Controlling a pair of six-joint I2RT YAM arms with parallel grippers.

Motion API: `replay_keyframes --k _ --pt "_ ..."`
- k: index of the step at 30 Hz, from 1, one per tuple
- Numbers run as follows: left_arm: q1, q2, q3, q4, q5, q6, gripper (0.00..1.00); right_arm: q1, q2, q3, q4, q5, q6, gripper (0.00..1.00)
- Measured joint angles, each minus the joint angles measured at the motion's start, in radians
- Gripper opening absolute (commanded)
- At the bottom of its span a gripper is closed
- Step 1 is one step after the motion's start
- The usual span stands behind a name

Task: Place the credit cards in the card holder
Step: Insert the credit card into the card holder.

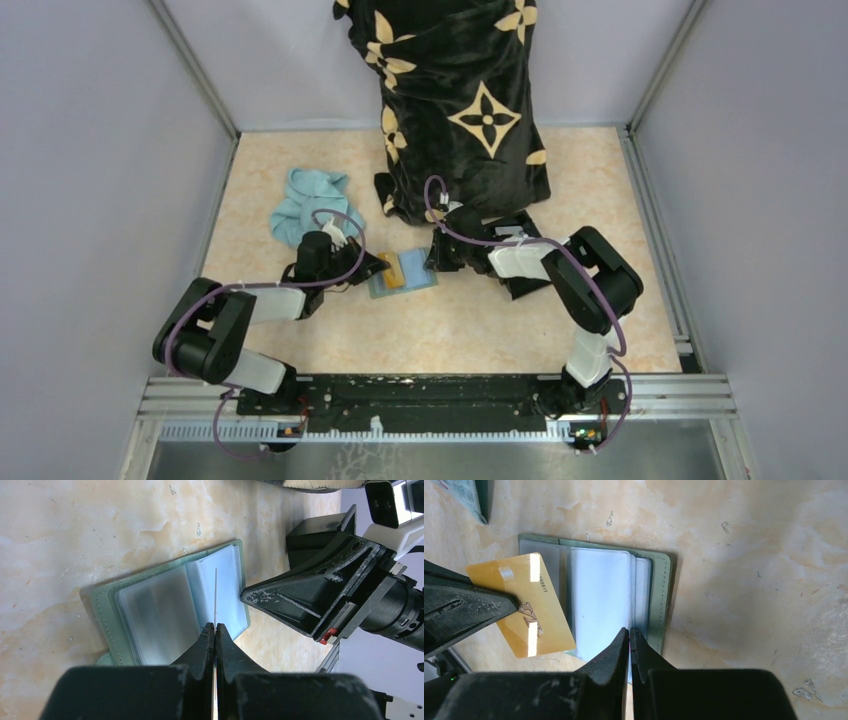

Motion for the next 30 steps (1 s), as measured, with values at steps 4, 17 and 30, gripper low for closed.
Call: replay_keyframes --k 4,17,30 --pt "0.003 0.005 -0.001 0.011 0.002 -0.006 0.0 0.0 0.0 0.0 0.0 0.001 0.0 0.05" --pt "0.004 0.024 -0.017 0.024 0.001 -0.021 0.0 0.0 -0.007 0.0 -0.009 0.03 -0.012 0.1" --pt "0.015 0.084 -0.019 0.082 0.017 -0.049 0.0 0.0 -0.008 0.002 -0.026 0.042 -0.026 0.12"
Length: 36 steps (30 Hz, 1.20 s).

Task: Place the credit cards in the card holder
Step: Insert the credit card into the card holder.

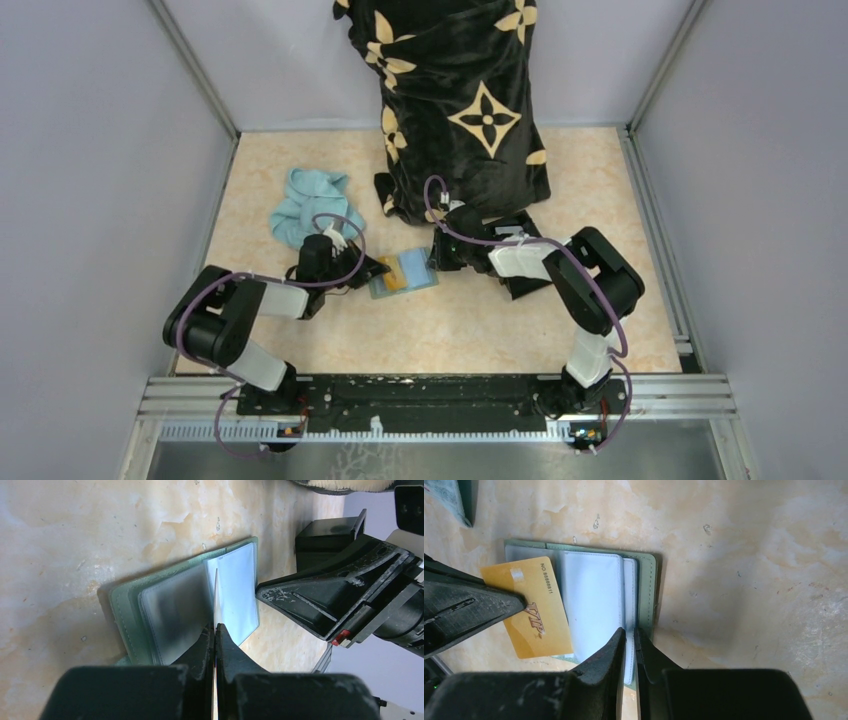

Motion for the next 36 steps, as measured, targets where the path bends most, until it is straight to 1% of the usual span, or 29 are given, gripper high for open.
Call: replay_keyframes --k 16,26,36 --pt "0.016 0.059 0.0 0.053 0.042 -0.011 0.0 0.0 0.0 0.019 -0.024 -0.001 -0.01 0.13" --pt "0.033 0.12 0.0 0.14 0.067 -0.06 0.0 0.0 0.0 0.019 -0.026 -0.003 -0.011 0.13" --pt "0.034 0.161 -0.004 0.212 0.093 -0.078 0.0 0.0 0.0 0.019 -0.026 -0.006 -0.017 0.14"
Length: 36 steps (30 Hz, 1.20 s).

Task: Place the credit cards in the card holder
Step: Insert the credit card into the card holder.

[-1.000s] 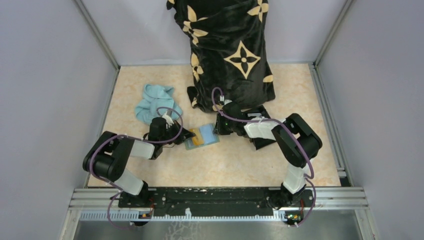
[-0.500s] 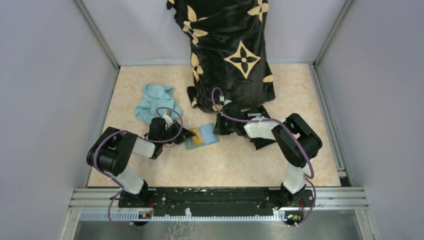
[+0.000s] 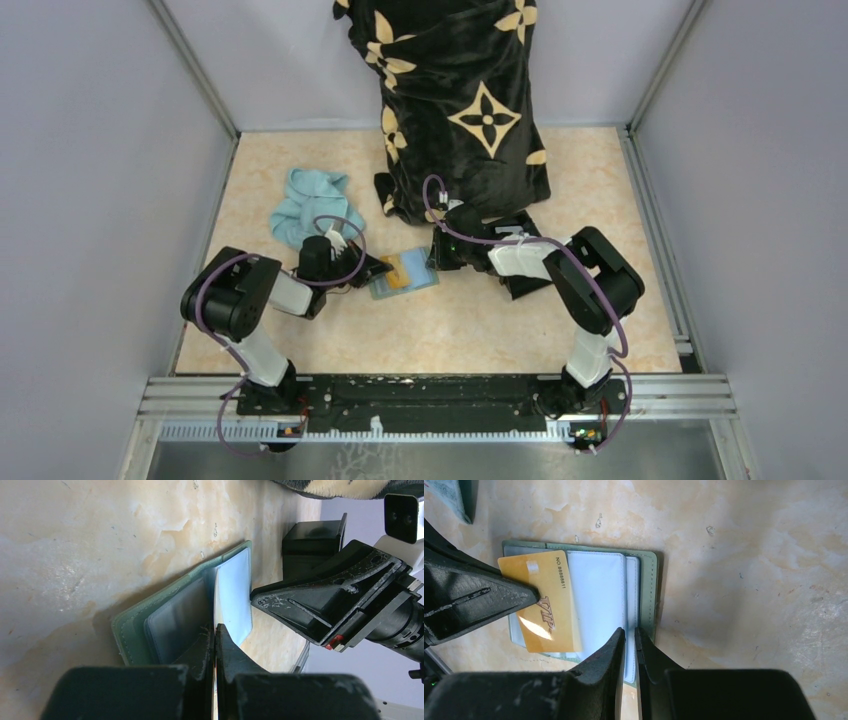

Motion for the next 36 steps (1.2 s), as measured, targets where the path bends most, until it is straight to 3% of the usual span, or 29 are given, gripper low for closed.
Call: replay_keyframes --k 36 --pt "0.005 0.058 -0.011 0.067 0.06 -0.038 0.0 0.0 0.0 0.0 -0.007 -0.003 0.0 0.14"
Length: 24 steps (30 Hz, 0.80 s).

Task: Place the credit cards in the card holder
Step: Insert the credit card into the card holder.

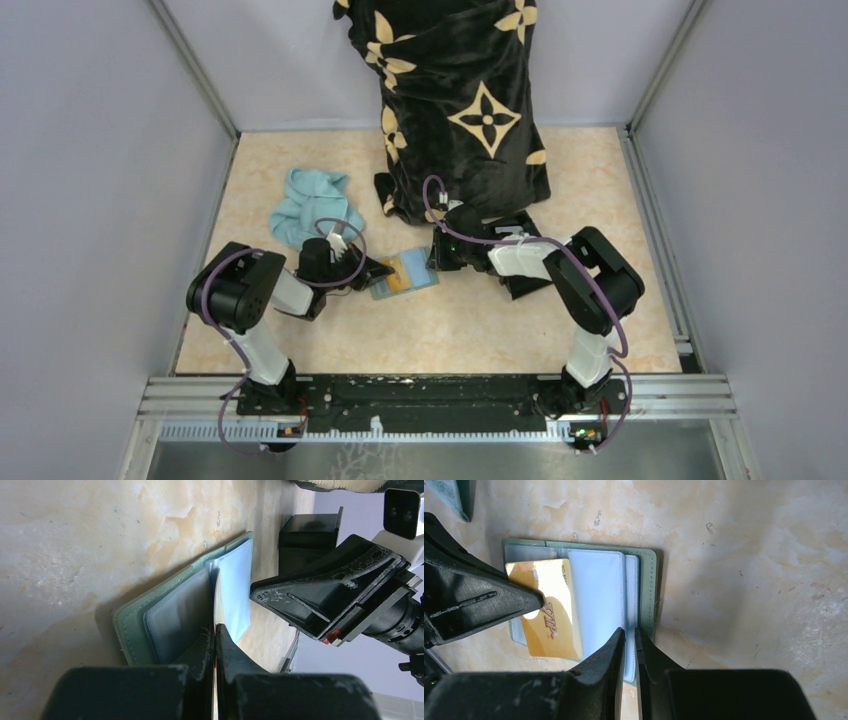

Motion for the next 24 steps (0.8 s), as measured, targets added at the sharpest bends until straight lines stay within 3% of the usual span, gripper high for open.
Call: replay_keyframes --k 24 --pt "-0.003 0.002 -0.003 -0.019 -0.019 -0.068 0.0 0.0 0.001 0.0 0.0 -0.001 0.0 0.14"
